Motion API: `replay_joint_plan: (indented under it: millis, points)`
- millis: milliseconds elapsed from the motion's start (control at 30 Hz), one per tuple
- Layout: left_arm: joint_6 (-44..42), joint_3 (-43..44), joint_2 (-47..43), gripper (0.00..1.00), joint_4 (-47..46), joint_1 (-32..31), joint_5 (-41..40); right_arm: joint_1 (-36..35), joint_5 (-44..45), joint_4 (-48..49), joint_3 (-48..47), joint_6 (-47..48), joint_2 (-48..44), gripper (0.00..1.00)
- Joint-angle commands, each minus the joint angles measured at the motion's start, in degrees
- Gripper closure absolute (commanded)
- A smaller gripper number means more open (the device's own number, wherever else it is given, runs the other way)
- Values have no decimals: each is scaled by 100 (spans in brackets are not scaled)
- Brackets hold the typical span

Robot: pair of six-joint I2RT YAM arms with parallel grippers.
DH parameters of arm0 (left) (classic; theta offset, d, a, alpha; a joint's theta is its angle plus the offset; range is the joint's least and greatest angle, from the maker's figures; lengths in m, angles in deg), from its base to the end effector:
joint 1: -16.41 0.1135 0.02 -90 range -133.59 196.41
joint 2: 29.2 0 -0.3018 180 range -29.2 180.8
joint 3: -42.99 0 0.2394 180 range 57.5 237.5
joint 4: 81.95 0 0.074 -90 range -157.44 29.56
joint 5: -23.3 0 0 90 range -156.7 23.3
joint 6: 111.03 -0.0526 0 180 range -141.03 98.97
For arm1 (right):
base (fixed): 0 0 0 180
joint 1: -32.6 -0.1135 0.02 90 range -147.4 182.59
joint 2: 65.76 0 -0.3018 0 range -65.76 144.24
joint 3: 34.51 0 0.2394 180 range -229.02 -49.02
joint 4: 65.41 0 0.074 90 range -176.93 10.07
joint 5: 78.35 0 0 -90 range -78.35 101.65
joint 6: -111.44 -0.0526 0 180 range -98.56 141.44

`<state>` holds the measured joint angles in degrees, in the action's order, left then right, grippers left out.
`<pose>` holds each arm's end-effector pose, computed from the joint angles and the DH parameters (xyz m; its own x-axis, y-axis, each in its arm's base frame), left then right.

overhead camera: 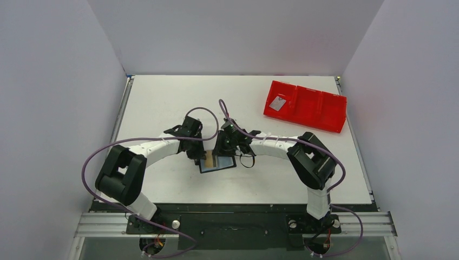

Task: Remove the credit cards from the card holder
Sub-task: Remove the credit card from the card holder.

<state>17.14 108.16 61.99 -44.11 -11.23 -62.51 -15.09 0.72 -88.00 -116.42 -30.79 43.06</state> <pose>0.2614 -0.1412 0.1967 -0.9288 -0.2094 -0.3058 -0.1053 0.9402 -0.3238 0.2703 0.3117 0.1953 -0.9530 0.1060 -0.2838 -0.0909 0.7935 0.6017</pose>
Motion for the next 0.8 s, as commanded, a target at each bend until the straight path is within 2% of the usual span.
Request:
replay_joint_plan:
  millis: [0, 467, 767]
  points:
    - [-95, 38, 136, 100, -144, 9, -85, 45, -91, 450, 88, -116, 101, 74]
    - [27, 92, 364, 100, -250, -121, 40, 174, -243, 749, 394, -238, 101, 71]
    - [117, 55, 441, 100, -278, -163, 47, 379, -612, 1872, 1054, -733, 27, 70]
